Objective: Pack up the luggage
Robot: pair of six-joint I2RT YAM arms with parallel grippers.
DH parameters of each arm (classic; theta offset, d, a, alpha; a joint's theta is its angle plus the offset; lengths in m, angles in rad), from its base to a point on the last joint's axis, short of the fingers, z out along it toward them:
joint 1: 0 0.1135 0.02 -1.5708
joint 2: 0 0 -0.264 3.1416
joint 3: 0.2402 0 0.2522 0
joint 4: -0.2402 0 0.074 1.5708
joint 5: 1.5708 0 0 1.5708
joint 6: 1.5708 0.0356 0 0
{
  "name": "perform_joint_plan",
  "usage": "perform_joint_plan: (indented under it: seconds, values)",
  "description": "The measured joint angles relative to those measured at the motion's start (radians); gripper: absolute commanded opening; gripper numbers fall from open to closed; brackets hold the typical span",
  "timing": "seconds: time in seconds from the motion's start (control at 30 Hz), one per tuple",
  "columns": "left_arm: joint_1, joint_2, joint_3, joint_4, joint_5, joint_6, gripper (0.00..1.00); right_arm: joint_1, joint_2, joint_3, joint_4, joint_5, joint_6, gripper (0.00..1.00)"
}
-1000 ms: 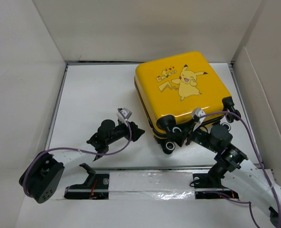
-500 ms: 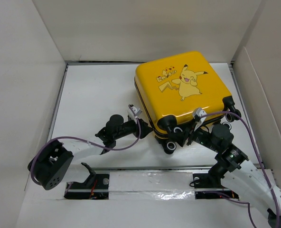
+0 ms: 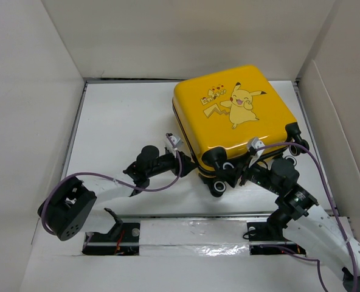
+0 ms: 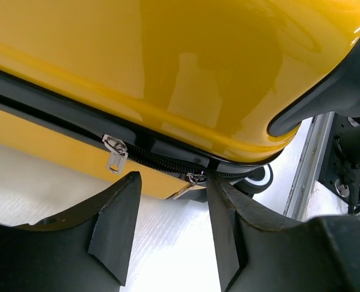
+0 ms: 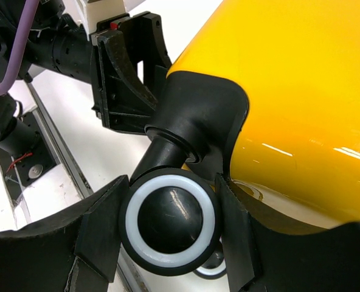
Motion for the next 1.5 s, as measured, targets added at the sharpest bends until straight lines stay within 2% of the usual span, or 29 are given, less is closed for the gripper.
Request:
perform_joint_plan:
  seconds: [0.17,0.3,0.47,0.83,0.87,0.9,1.03,1.23,1.4,1.5]
  values:
    - [0.000,-0.029,-0.027,-0.010,-0.007,0.000,0.43,0.000,0.000,0.000,0.000,-0.001,0.000,0.15]
    - [0.000,-0.044,-0.045,-0.035,-0.009,0.002,0.37,0.000,0.000,0.000,0.000,-0.001,0.000,0.14]
    - [0.000,-0.042,-0.045,-0.044,-0.007,0.008,0.39,0.000,0.000,0.000,0.000,-0.001,0.000,0.14]
    - [0.000,0.062,0.026,-0.035,0.039,0.013,0.37,-0.001,0.001,0.000,0.000,-0.003,0.000,0.14]
    - [0.000,0.065,0.028,-0.033,0.042,0.014,0.35,-0.001,0.002,0.000,0.000,-0.002,-0.001,0.14]
    - [0.000,0.067,0.028,-0.029,0.046,0.013,0.26,-0.002,0.002,-0.001,0.000,-0.002,-0.002,0.14]
    - [-0.003,0.069,0.029,-0.021,0.058,0.008,0.01,-0.002,0.006,-0.003,0.005,-0.003,-0.003,0.14]
    - [-0.018,0.066,0.029,-0.025,0.002,-0.008,0.00,-0.003,0.012,-0.013,0.029,0.000,-0.004,0.14]
    - [-0.017,0.050,0.029,-0.050,-0.203,-0.050,0.00,-0.007,0.026,-0.018,0.048,-0.012,-0.004,0.14]
    - [0.010,0.046,0.034,-0.065,-0.245,-0.109,0.00,-0.006,0.071,-0.018,0.097,-0.032,-0.007,0.13]
